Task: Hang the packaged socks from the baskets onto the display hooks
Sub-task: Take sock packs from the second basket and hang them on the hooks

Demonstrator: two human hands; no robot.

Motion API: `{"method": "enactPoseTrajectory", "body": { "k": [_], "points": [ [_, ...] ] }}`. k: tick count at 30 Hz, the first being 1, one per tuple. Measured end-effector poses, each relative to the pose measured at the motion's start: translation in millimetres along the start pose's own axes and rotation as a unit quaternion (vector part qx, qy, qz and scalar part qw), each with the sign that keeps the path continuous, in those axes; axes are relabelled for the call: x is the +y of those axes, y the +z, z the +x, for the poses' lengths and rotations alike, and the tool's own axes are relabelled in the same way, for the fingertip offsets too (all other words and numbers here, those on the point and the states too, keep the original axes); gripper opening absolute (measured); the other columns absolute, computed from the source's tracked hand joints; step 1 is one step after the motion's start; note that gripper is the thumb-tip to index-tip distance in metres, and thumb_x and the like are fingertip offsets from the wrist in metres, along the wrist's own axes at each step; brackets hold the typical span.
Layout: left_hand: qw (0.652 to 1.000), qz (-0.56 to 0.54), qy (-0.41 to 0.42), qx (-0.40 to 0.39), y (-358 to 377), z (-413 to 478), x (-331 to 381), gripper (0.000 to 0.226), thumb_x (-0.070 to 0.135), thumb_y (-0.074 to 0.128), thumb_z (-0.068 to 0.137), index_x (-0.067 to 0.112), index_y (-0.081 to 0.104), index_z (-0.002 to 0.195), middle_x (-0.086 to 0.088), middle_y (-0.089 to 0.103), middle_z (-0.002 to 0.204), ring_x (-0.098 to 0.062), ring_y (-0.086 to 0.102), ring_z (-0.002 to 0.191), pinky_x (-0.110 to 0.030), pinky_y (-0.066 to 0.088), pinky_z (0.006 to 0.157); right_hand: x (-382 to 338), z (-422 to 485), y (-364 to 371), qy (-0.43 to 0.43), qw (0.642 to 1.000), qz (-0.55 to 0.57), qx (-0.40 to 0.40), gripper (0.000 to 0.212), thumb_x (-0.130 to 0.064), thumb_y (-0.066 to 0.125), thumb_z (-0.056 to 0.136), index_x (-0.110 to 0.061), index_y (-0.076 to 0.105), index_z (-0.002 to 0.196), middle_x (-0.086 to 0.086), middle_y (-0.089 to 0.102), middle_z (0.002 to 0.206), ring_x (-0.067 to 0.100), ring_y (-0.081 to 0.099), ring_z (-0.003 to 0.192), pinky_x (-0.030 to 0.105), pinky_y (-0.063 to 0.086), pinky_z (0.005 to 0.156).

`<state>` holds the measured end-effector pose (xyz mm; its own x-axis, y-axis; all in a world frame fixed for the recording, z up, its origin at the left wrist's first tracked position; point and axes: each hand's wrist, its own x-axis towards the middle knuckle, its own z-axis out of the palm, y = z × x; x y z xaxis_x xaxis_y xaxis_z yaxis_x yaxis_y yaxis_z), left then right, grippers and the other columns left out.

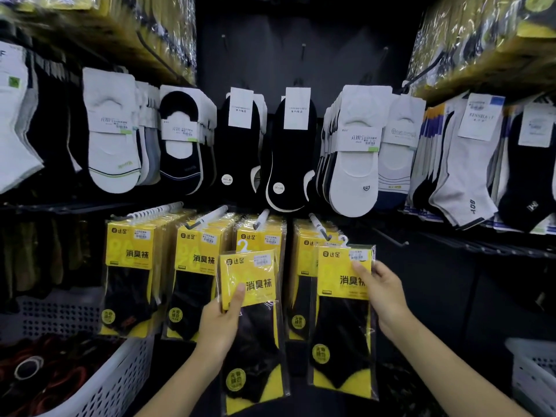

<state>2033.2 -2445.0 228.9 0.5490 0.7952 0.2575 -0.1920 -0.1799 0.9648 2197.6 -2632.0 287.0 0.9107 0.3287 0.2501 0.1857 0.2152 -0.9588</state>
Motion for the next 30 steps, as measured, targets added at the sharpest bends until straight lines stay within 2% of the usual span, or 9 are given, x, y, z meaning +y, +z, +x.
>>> {"method": "enactPoseTrajectory", "body": {
  "k": [6, 10, 12, 13, 16, 18, 21, 24, 30],
  "points": [
    [0.999, 0.032, 0.006, 0.003, -2, 11, -4, 0.036, 0.049, 0.052, 0.088, 0.015, 0.065, 0.084, 0.002, 0.046, 0.055, -0.013, 0.044, 0.055, -0.022, 0.036, 0.054, 10, 31, 28, -0.026, 0.999, -0.027, -0.023, 0.011, -0.018, 0.061, 0.092, -0.013, 0.065, 0.101, 0.004, 0.072, 0.096, 0.012, 0.069, 0.085, 0.019, 0.055, 0.064],
    [0.999, 0.031, 0.010, 0.002, 2, 10, -3, 0.047, 0.039, 0.054, 0.092, -0.008, 0.054, 0.091, 0.009, 0.048, 0.035, -0.003, 0.049, 0.039, -0.016, 0.034, 0.042, 25, 50, 41, 0.010, 0.997, -0.051, 0.054, 0.025, -0.025, 0.070, 0.086, -0.007, 0.064, 0.103, 0.000, 0.067, 0.090, 0.011, 0.062, 0.080, 0.022, 0.047, 0.068],
    [1.000, 0.022, 0.011, -0.018, 8, 8, 0, 0.041, 0.037, 0.055, 0.092, -0.003, 0.060, 0.088, 0.004, 0.061, 0.051, 0.000, 0.063, 0.061, -0.019, 0.041, 0.043, 30, 53, 42, 0.034, 0.990, -0.075, 0.110, 0.033, -0.029, 0.074, 0.082, -0.007, 0.061, 0.103, -0.001, 0.062, 0.090, 0.012, 0.056, 0.080, 0.023, 0.043, 0.072],
    [0.999, 0.016, 0.007, -0.027, 11, 8, 1, 0.029, 0.038, 0.055, 0.091, 0.011, 0.066, 0.087, 0.008, 0.066, 0.063, 0.002, 0.064, 0.072, -0.014, 0.044, 0.047, 32, 52, 41, 0.041, 0.987, -0.086, 0.132, 0.035, -0.027, 0.074, 0.081, -0.007, 0.059, 0.105, 0.002, 0.062, 0.095, 0.014, 0.055, 0.083, 0.025, 0.043, 0.074],
    [0.999, 0.007, -0.002, -0.045, 21, 5, 4, 0.013, 0.041, 0.055, 0.090, 0.033, 0.062, 0.083, 0.019, 0.067, 0.082, 0.007, 0.060, 0.076, 0.000, 0.041, 0.051, 40, 40, 37, 0.039, 0.981, -0.099, 0.163, 0.037, -0.025, 0.072, 0.083, -0.007, 0.056, 0.112, 0.011, 0.060, 0.114, 0.018, 0.055, 0.094, 0.030, 0.046, 0.080],
    [0.998, 0.009, -0.004, -0.060, 27, 4, 4, 0.014, 0.043, 0.055, 0.089, 0.033, 0.063, 0.084, 0.018, 0.069, 0.081, 0.006, 0.062, 0.074, -0.001, 0.042, 0.052, 39, 25, 34, 0.033, 0.988, -0.078, 0.126, 0.031, -0.028, 0.067, 0.087, -0.010, 0.057, 0.111, 0.009, 0.060, 0.114, 0.018, 0.057, 0.098, 0.031, 0.049, 0.085],
    [0.996, 0.014, 0.002, -0.092, 43, 1, 4, 0.020, 0.046, 0.054, 0.088, 0.030, 0.066, 0.087, 0.014, 0.071, 0.083, 0.005, 0.065, 0.074, -0.002, 0.043, 0.055, 28, -4, 34, 0.034, 0.999, -0.008, -0.027, 0.029, -0.037, 0.054, 0.093, -0.014, 0.061, 0.109, 0.004, 0.068, 0.104, 0.015, 0.066, 0.095, 0.027, 0.053, 0.080],
    [0.990, 0.012, 0.016, -0.142, 64, -5, 5, 0.028, 0.051, 0.054, 0.083, 0.029, 0.068, 0.094, 0.011, 0.074, 0.087, 0.001, 0.068, 0.080, -0.005, 0.047, 0.063, 20, -25, 32, 0.027, 0.991, 0.005, -0.129, 0.027, -0.036, 0.058, 0.091, -0.018, 0.066, 0.108, -0.001, 0.075, 0.101, 0.012, 0.071, 0.093, 0.022, 0.055, 0.077],
    [0.985, -0.020, 0.019, -0.168, 93, -9, 4, 0.028, 0.039, 0.055, 0.091, 0.025, 0.059, 0.114, 0.009, 0.068, 0.102, -0.003, 0.065, 0.094, -0.009, 0.048, 0.070, 21, -20, 10, 0.041, 0.998, 0.042, -0.025, 0.015, -0.021, 0.059, 0.093, -0.014, 0.068, 0.102, 0.003, 0.076, 0.093, 0.013, 0.072, 0.082, 0.021, 0.054, 0.065]
  ]
}}
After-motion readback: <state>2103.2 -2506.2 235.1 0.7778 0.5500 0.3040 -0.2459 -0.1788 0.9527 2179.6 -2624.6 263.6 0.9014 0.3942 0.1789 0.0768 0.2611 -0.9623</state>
